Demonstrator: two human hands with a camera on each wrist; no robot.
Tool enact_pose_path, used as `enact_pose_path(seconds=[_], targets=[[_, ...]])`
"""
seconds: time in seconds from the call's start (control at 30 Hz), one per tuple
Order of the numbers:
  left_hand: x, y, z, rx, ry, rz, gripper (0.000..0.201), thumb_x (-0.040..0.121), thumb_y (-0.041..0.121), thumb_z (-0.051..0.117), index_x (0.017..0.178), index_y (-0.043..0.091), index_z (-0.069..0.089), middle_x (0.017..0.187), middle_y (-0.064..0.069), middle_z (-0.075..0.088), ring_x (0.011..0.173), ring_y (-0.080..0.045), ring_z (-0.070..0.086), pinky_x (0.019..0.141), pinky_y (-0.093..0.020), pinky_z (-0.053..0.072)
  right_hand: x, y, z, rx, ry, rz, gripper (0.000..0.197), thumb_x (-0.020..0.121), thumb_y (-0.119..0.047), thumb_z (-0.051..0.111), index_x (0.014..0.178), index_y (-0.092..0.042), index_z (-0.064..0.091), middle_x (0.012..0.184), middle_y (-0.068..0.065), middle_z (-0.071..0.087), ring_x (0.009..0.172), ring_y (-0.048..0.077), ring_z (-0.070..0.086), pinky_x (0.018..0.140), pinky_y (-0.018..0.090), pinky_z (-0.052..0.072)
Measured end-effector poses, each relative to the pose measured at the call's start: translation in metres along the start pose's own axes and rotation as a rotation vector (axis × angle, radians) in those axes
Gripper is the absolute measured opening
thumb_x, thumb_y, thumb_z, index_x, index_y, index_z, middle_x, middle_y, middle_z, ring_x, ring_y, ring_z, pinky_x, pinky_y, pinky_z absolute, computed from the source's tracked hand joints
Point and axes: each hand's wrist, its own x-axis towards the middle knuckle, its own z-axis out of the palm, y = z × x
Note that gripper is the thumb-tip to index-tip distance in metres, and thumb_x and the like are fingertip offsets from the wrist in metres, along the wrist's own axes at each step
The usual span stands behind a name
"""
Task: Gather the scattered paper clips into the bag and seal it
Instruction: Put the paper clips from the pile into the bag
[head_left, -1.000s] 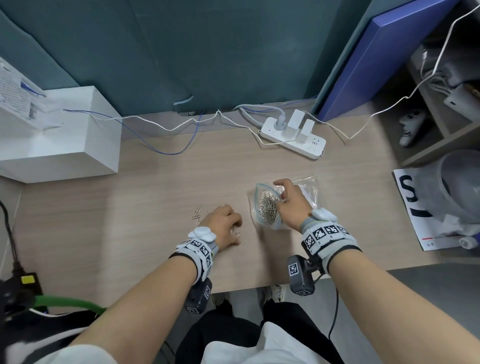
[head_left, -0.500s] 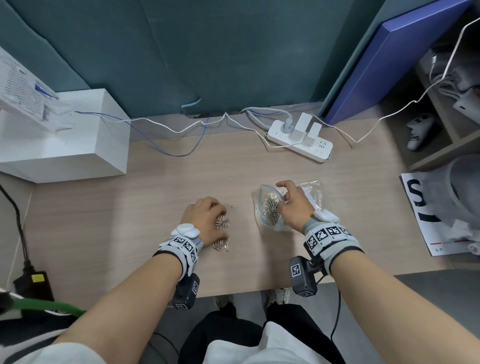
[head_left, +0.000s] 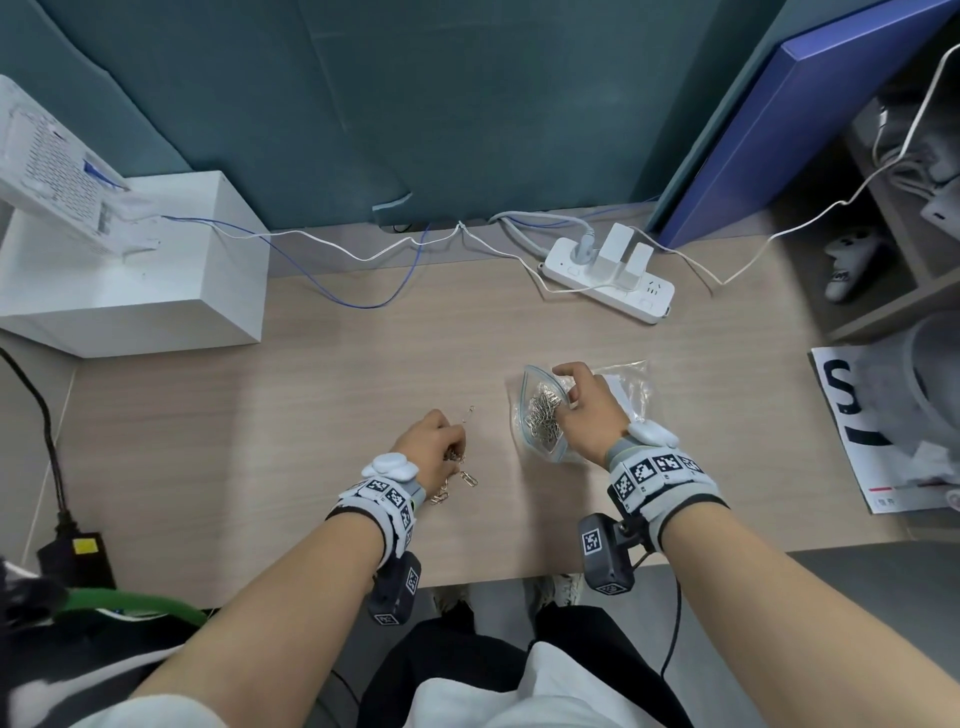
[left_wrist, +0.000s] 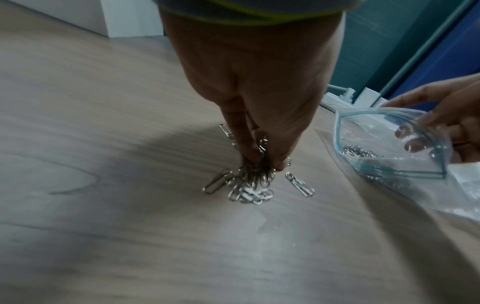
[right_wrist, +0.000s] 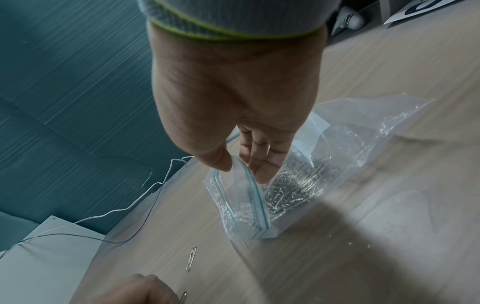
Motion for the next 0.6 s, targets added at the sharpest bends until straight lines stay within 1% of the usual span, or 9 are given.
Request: enact_pose_path(seconds=[0.13,0.23,0.27,0.37,0.4,0.43,0.47,0.53,0.6], targets=[[0.004,0.0,-0.004,-0.061,0.007,-0.054,0.017,0.077,0.016,0.077,0.083,0.028,0.067,0.09,0.009,0.051,0.081,-0.016,0.056,0.07,-0.027,0.043,-0.002,0.0,0.0,0.004,-0.012,0.004,0.052,0.09,-0.007,0.053,0.135,-0.033,0.049,0.113,0.004,0.048,0.082,0.021,0.056,0.078,0.033,0.047],[0.006,0.004,-0.01,-0.121,0.022,-0.1,0.02,0.074,0.015,0.079,0.077,0.031,0.067,0.083,0.01,0.056,0.078,-0.014,0.059,0.07,-0.025,0.046,-0.004,0.0,0.0,0.01,-0.018,0.003,0.052,0.09,-0.007,0.053,0.134,-0.034,0.049,0.114,0.004,0.048,0.084,0.023,0.058,0.08,0.036,0.05],[0.007,0.006,-0.012,-0.143,0.034,-0.116,0.02,0.073,0.014,0.079,0.076,0.03,0.067,0.082,0.01,0.057,0.077,-0.013,0.059,0.067,-0.023,0.045,-0.005,-0.001,0.001,0.011,-0.018,0.004,0.052,0.09,-0.007,0.053,0.133,-0.035,0.049,0.114,0.004,0.048,0.085,0.023,0.058,0.081,0.036,0.051],[0.012,0.023,-0.017,-0.235,0.086,-0.141,0.016,0.075,0.011,0.079,0.079,0.025,0.072,0.084,0.008,0.065,0.072,-0.009,0.06,0.058,-0.008,0.039,-0.006,0.0,0.002,0.013,-0.01,-0.001,0.052,0.089,-0.006,0.054,0.132,-0.035,0.049,0.115,0.004,0.049,0.083,0.022,0.058,0.082,0.037,0.051],[0.015,0.032,-0.018,-0.287,0.104,-0.138,0.015,0.076,0.01,0.078,0.08,0.023,0.073,0.083,0.008,0.067,0.069,-0.007,0.06,0.055,-0.004,0.039,-0.006,0.0,0.003,0.009,-0.008,-0.004,0.052,0.089,-0.006,0.053,0.132,-0.035,0.049,0.115,0.004,0.049,0.083,0.022,0.058,0.082,0.037,0.051],[0.019,0.043,-0.019,-0.338,0.119,-0.127,0.015,0.077,0.009,0.079,0.08,0.023,0.074,0.082,0.008,0.068,0.067,-0.005,0.06,0.055,-0.003,0.039,-0.007,0.0,0.003,0.005,-0.006,-0.004,0.052,0.089,-0.006,0.053,0.132,-0.035,0.049,0.115,0.004,0.048,0.083,0.022,0.058,0.084,0.038,0.051],[0.023,0.053,-0.019,-0.383,0.125,-0.104,0.016,0.076,0.01,0.08,0.079,0.024,0.074,0.08,0.009,0.07,0.067,-0.003,0.06,0.058,-0.004,0.04,-0.007,0.0,0.004,0.008,-0.005,-0.006,0.052,0.089,-0.006,0.053,0.132,-0.035,0.05,0.115,0.004,0.048,0.083,0.022,0.058,0.085,0.038,0.052],[0.03,0.074,-0.018,-0.483,0.084,-0.057,0.017,0.075,0.013,0.082,0.08,0.027,0.074,0.079,0.009,0.072,0.067,-0.004,0.062,0.067,-0.012,0.046,-0.008,-0.001,0.005,0.01,-0.003,-0.01,0.051,0.09,-0.005,0.053,0.132,-0.034,0.05,0.115,0.003,0.048,0.084,0.022,0.058,0.086,0.038,0.052],[0.036,0.088,-0.018,-0.537,0.014,-0.018,0.018,0.076,0.015,0.083,0.089,0.027,0.077,0.085,0.007,0.075,0.071,-0.006,0.065,0.074,-0.018,0.05,-0.009,-0.001,0.005,0.007,-0.002,-0.007,0.052,0.089,-0.005,0.053,0.131,-0.035,0.049,0.114,0.001,0.047,0.083,0.019,0.057,0.086,0.038,0.052]])
